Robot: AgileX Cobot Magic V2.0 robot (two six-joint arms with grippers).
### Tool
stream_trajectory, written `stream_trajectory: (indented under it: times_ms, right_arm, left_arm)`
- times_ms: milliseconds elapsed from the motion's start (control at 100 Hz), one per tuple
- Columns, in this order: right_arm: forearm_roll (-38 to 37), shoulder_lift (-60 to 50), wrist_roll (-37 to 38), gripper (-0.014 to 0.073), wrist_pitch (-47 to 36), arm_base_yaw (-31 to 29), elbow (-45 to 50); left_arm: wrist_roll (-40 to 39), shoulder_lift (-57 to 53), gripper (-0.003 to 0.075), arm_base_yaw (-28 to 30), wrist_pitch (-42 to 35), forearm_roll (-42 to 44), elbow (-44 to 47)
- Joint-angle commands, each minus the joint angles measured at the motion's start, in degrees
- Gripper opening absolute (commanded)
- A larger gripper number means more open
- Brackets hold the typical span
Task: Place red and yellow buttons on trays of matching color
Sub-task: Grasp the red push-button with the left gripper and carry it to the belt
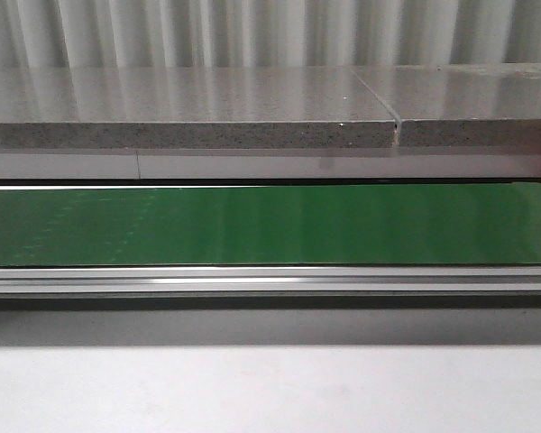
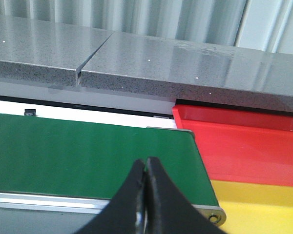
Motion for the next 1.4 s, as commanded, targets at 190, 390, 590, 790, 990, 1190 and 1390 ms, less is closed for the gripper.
stream_trajectory:
  times_ms: [190,390,590,790,990,1190,1390]
  right_arm:
    - [0.0,-0.9,-0.2,-0.0068,-4.7,-0.1,-0.3]
    - [0.0,-0.9,-0.2,-0.0068,-4.7,-0.1,-0.3]
    - [0.0,-0.9,-0.2,-0.0068,-4.7,-0.1,-0.3]
    - [0.0,-0.9,-0.2,-0.0068,-4.7,-0.1,-0.3]
    - [0.0,-0.9,-0.2,-0.0068,-4.7,-0.1,-0.3]
    - [0.0,-0.9,-0.2,-0.0068,-4.7,-0.1,-0.3]
    - [0.0,-0.9,-0.2,-0.0068,-4.7,-0.1,-0.3]
  left_arm:
    - [0.3,4.8,0.0638,0.9,-4.8,0.2,-3.2]
    - [0.3,8.2,0.0638,0.9,-6.1,0.1,-3.2]
    - [0.3,8.4,0.0574,0.9,-6.7,-0.3,-3.2]
    - [0.3,8.4,0.0223,0.9,-7.4,-0.6,-3.2]
    - [0.3,8.3,-0.002,0.8,-6.5,-1.0,-3.2]
    - [2.5,4.3,-0.002,-0.9,-2.9,-1.5,-3.2]
    - [4.9,-3.9,-0.002,-4.3,0.0,0.5,-3.2]
